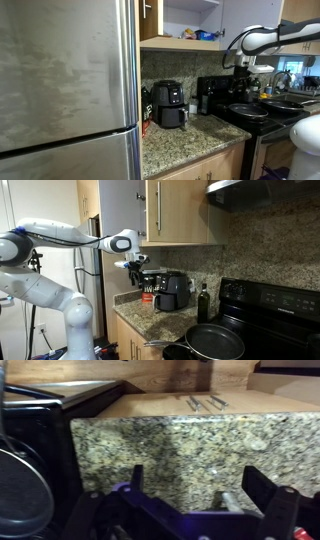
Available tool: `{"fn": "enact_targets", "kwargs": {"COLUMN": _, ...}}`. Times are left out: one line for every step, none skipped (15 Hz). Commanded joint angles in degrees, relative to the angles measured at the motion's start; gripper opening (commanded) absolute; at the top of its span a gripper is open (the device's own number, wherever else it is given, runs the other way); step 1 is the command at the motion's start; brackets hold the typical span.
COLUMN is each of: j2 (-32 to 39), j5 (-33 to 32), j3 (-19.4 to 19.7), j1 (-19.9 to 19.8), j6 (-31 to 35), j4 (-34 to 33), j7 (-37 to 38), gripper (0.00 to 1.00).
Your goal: Turn off the air fryer
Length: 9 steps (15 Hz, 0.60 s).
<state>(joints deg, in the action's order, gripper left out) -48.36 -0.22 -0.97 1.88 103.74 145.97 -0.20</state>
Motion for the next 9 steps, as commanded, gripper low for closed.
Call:
{"fn": "enact_targets", "kwargs": {"j2": 5.74, "j5": 7.96, "j3": -5.83, "j1": 8.41, "j6": 5.53, "j4": -1.9, "j7": -0.07, "gripper": 1.0}}
{"fn": "enact_targets", "kwargs": {"j2": 6.93, "j5": 9.43, "j3": -6.62, "j1": 10.29, "j6": 7.86, "j4": -2.42, "j7": -1.26, "gripper": 1.0}}
{"fn": "enact_targets", "kwargs": {"j2": 3.59, "j5": 7.01, "j3": -5.66, "j1": 7.62, "j6": 5.28, "j4": -0.55, "j7": 0.27, "gripper": 1.0}}
{"fn": "enact_targets", "kwargs": {"j2": 4.66, "j5": 8.09, "j3": -6.87, "j1": 9.51, "j6": 6.79, "j4": -0.92, "j7": 0.31, "gripper": 1.0}}
{"fn": "enact_targets", "kwargs": {"j2": 5.35, "j5": 8.43, "j3": -7.47, "j1": 10.4, "j6": 7.24, "j4": -1.31, "j7": 0.37, "gripper": 1.0}}
{"fn": "enact_targets", "kwargs": {"j2": 5.73, "j5": 8.51, "j3": -7.53, "j1": 10.58, "j6": 7.32, "j4": -1.55, "j7": 0.33, "gripper": 1.0}}
{"fn": "enact_targets", "kwargs": {"j2": 8.02, "j5": 8.24, "j3": -8.0, "j1": 10.49, "j6": 8.35, "j4": -1.58, "j7": 0.33, "gripper": 1.0}}
{"fn": "enact_targets", "kwargs": {"j2": 10.02, "j5": 8.92, "j3": -8.32, "j1": 10.64, "j6": 11.23, "j4": -1.4, "j7": 0.47, "gripper": 1.0}}
{"fn": "enact_targets", "kwargs": {"j2": 13.17, "j5": 10.1, "j3": -8.97, "j1": 11.02, "j6": 15.89, "j4": -1.4, "j7": 0.89, "gripper": 1.0}}
